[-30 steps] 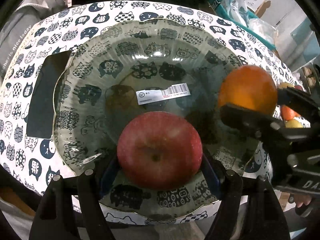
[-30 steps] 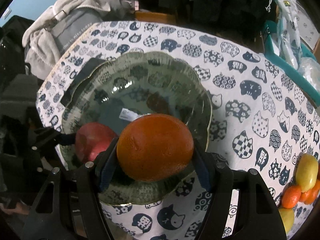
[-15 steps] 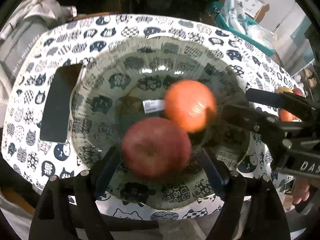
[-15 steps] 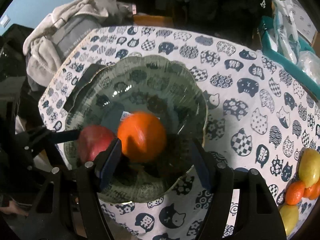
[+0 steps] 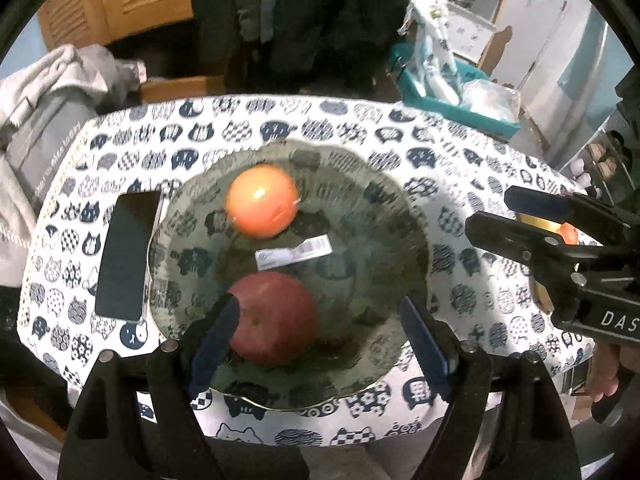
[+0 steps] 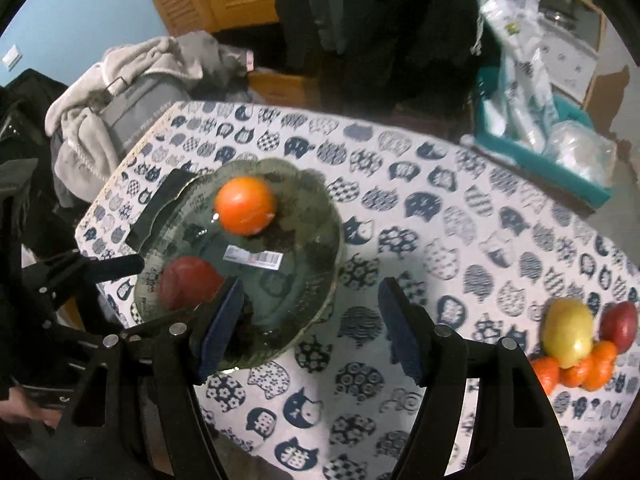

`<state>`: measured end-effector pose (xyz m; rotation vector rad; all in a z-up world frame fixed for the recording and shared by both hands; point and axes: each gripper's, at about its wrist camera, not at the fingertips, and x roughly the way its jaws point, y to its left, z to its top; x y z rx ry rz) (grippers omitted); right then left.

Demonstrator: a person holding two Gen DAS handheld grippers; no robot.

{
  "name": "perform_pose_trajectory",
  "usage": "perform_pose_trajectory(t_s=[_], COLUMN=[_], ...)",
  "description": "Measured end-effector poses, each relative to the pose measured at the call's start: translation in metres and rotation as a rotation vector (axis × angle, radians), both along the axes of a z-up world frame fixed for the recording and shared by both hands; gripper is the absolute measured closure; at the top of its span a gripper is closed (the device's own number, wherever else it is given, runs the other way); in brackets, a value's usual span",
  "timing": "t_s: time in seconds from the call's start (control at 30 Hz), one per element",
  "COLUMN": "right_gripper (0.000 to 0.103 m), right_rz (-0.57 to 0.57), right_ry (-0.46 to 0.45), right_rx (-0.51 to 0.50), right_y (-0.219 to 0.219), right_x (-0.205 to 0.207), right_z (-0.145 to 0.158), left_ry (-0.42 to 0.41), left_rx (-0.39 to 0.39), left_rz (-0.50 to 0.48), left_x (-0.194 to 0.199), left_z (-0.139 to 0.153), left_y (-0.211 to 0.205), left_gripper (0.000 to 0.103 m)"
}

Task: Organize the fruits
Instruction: 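Withdraw both tools from the bowl back toward the fruit cluster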

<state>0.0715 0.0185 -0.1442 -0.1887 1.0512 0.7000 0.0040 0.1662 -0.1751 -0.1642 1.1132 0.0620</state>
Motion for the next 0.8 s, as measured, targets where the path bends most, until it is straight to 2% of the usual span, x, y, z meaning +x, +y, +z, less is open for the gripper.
perform_pose_trajectory(t_s=[0.27,0.47,0.63,0.8], right_gripper=[0.032,0.027,0.018,0.014], right_rz=[-0.034,-0.075,-0.114,-0.143], right_ry=[-0.070,-0.116,-0.193,-0.234], right_rx=[0.026,0.061,0.081,0.099], right_y=[-0.028,-0.054,-0.078,-0.104], right_x=[-0.008,-0.013,-0.020,-0.027], right_z=[0.031,0.054,0.075,0.091], left_ry=[-0.067,-0.108,-0.145,-0.179], left_rx=[-0.003,-0.013,-0.005,0.001], left_rz=[-0.048,-0.084,-0.114,-0.147], left_x=[-0.001,-0.004,-0.006,-0.009], left_z=[0.030,0.051,0.069,0.085], left_y=[-0.025,-0.045,-0.063,-0.082], left_gripper=[0.019,0.019,0.019,0.019])
